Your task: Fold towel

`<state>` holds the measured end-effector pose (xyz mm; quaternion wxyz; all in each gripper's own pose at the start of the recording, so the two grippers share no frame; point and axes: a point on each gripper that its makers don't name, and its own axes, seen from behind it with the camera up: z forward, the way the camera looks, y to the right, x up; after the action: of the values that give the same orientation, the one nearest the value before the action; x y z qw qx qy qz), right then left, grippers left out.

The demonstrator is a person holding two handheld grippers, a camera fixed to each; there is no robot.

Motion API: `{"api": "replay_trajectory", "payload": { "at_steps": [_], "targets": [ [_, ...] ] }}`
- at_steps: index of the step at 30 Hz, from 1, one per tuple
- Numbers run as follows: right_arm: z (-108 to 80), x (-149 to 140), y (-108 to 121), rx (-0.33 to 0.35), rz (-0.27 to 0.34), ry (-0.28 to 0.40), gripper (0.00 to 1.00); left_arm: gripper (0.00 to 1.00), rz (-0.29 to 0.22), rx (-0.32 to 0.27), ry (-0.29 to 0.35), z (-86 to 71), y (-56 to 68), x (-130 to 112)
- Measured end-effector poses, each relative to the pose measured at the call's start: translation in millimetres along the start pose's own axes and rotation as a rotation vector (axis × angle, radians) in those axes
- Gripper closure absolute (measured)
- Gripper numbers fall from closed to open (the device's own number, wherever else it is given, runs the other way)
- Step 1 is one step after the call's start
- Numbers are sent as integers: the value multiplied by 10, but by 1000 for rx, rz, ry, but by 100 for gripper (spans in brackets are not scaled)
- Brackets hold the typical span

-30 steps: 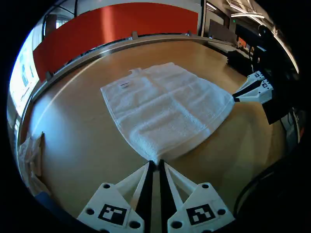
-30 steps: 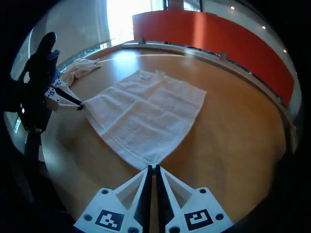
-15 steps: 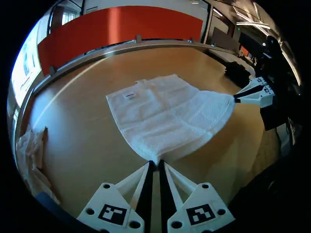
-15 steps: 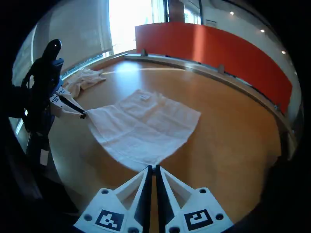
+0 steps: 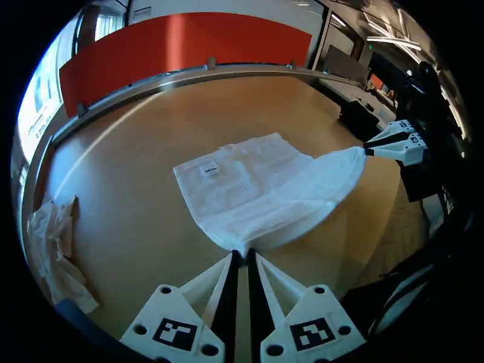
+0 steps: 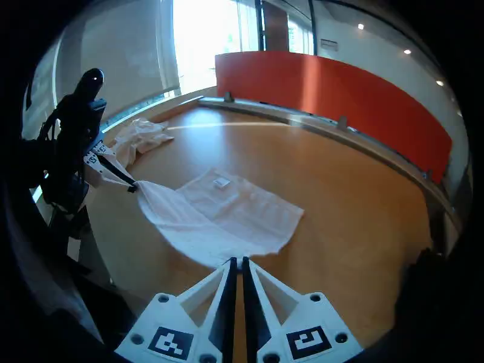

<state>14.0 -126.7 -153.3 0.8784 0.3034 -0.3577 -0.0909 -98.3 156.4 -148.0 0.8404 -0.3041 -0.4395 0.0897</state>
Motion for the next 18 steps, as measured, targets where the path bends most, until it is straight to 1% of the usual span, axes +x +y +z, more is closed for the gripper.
{"api": "replay_trajectory", "payload": {
  "at_steps": [3,6,13,18],
  "targets": [
    [-54,23,-25,3,3,1,93,89,-9,-11,0,-63,31,11],
    [-87,26,-47,7,10,3,94,89,-21,-19,-7,-83,53,-13],
    [-58,-6,-48,7,9,-6,94,89,-35,-21,-23,-54,63,-70],
    [-2,24,-12,7,3,-4,94,89,-64,-30,-38,-12,58,-75]
  ]
}}
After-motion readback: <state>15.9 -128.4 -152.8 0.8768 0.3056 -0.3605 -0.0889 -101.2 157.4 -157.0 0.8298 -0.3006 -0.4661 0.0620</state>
